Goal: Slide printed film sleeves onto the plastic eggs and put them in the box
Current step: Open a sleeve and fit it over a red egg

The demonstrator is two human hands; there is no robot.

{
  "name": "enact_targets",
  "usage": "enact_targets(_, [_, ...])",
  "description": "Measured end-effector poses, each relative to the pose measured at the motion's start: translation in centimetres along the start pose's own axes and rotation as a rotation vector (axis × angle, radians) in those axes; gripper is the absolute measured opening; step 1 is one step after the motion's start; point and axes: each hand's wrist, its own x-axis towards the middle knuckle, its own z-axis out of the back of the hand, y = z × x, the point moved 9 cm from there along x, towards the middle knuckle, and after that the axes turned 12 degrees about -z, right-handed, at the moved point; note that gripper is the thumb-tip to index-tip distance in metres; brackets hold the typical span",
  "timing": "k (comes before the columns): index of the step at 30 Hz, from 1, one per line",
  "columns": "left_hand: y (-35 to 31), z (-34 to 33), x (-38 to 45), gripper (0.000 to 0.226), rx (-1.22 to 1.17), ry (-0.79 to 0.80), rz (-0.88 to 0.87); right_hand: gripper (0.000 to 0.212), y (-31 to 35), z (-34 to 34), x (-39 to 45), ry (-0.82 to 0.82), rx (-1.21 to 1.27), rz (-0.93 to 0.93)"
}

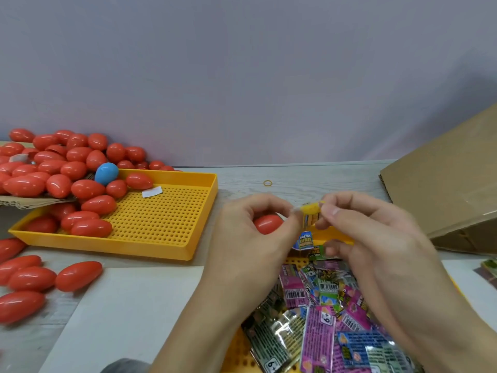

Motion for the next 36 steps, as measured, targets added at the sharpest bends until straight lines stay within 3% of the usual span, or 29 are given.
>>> enact_targets(3, [-0.1,-0.5,-0.1,0.017,0.036,0.045,-0.010,0.021,-0.1,0.2,0.1,0.004,0.110,-0.037])
enact_targets(9, [0.0,-0.2,-0.1,0.015,-0.023,0.033,-0.002,0.021,-0.3,0.5,0.1,-0.024,0.102,-0.054])
enact_targets(12, [0.3,0.3,-0.1,0.003,-0.098,-0.030,0.016,0.025,-0.4,0.4,0.1,-0.006,0.064,-0.053])
enact_targets(15, [1.6,0.9,0.0,0.010,-0.295,-0.134,0.100,0.023,-0.3,-0.1,0.0,0.035,0.005,-0.042])
enact_targets(18, [2.1,1.4,0.1,0.012,-0.305,-0.182,0.113,0.025,-0.4,-0.2,0.1,0.030,0.006,-0.038])
enact_targets(23, [2.0,0.1,-0.1,0.009,-0.350,-0.056,0.127,0.021,-0.5,1.2,0.4,-0.111,0.055,-0.014])
enact_targets(26, [2.2,-0.8,-0.3,0.015,-0.480,0.001,0.171,0.001,-0.2,2.1,0.3,-0.209,0.094,0.028])
enact_targets(29, [2.6,-1.1,-0.4,0.030,-0.430,0.009,0.173,0.013,0.1,2.6,0.1,-0.273,0.084,0.083])
enact_targets(36, [1.8,-0.8,-0.4,0.025,-0.243,0.036,0.099,0.007,1.0,2.8,-0.4,-0.328,0.040,0.119])
